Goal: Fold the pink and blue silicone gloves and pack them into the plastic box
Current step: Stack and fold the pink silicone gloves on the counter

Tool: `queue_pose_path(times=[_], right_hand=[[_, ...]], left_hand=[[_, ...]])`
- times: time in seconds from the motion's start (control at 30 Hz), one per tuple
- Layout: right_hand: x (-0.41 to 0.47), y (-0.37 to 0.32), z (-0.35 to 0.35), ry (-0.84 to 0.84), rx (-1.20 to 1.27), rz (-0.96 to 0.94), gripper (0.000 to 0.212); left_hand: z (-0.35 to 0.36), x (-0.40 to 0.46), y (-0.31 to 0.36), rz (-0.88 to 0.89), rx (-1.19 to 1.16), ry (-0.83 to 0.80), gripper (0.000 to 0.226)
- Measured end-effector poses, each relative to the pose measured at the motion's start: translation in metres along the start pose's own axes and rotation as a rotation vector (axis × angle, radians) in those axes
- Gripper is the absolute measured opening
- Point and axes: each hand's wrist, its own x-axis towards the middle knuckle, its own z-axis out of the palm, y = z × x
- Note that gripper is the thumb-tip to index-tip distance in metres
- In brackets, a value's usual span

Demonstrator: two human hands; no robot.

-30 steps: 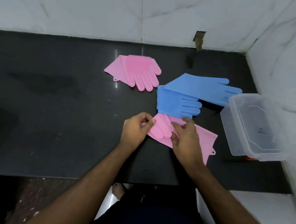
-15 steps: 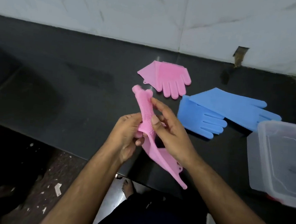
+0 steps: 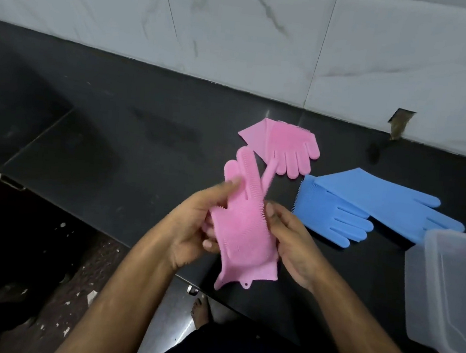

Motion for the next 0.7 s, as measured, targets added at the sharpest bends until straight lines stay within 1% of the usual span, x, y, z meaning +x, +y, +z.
queue_pose_path(times=[0.07, 0.1, 0.13, 0.2, 0.27, 0.3, 0.33, 0.37, 0.4, 0.43, 0.47, 0.5, 0.57, 0.63, 0.7], right_hand=[[-0.002, 0.000, -0.001, -0.025, 0.039, 0.031, 0.047], [-0.003, -0.001, 0.000, -0.054, 0.035, 0.042, 0.042], [-0.003, -0.002, 0.001, -0.083, 0.018, 0.047, 0.038], [-0.001, -0.003, 0.004, -0.084, -0.027, 0.063, 0.032], [0.007, -0.001, 0.006, 0.007, -0.050, 0.081, 0.029], [0.013, 0.000, 0.006, 0.076, -0.053, 0.084, 0.031], [0.019, 0.002, 0.006, 0.145, -0.074, 0.077, 0.036], [0.025, 0.003, 0.005, 0.207, -0.135, 0.059, 0.043], [0.031, 0.004, 0.004, 0.264, -0.249, 0.036, 0.049], [0.037, 0.008, 0.002, 0.321, -0.397, 0.023, 0.055], [0.041, 0.013, -0.002, 0.376, -0.558, 0.025, 0.059], [0.043, 0.019, -0.006, 0.427, -0.693, 0.038, 0.061], [0.045, 0.028, -0.011, 0.486, -0.823, 0.064, 0.055], [0.045, 0.035, -0.012, 0.474, -0.864, 0.060, 0.044], [0.048, 0.037, -0.009, 0.439, -0.910, 0.061, 0.040]], left_hand=[[-0.005, 0.004, 0.001, 0.032, 0.172, 0.135, 0.030], [-0.008, 0.008, 0.002, 0.045, 0.254, 0.213, 0.029], [-0.013, 0.011, 0.003, 0.058, 0.335, 0.286, 0.030], [-0.020, 0.018, 0.008, 0.085, 0.451, 0.370, 0.040], [-0.027, 0.027, 0.014, 0.174, 0.472, 0.424, 0.055], [-0.031, 0.034, 0.015, 0.267, 0.482, 0.474, 0.059], [-0.037, 0.042, 0.016, 0.353, 0.551, 0.567, 0.063], [-0.045, 0.050, 0.015, 0.400, 0.679, 0.702, 0.070], [-0.052, 0.057, 0.014, 0.414, 0.782, 0.820, 0.079], [-0.059, 0.062, 0.012, 0.411, 0.817, 0.877, 0.083], [-0.066, 0.067, 0.009, 0.385, 0.801, 0.879, 0.082], [-0.071, 0.071, 0.003, 0.346, 0.754, 0.843, 0.079], [-0.078, 0.078, -0.014, 0.270, 0.718, 0.754, 0.069], [-0.077, 0.082, -0.035, 0.246, 0.853, 0.682, 0.060], [-0.071, 0.088, -0.050, 0.221, 1.002, 0.613, 0.061]])
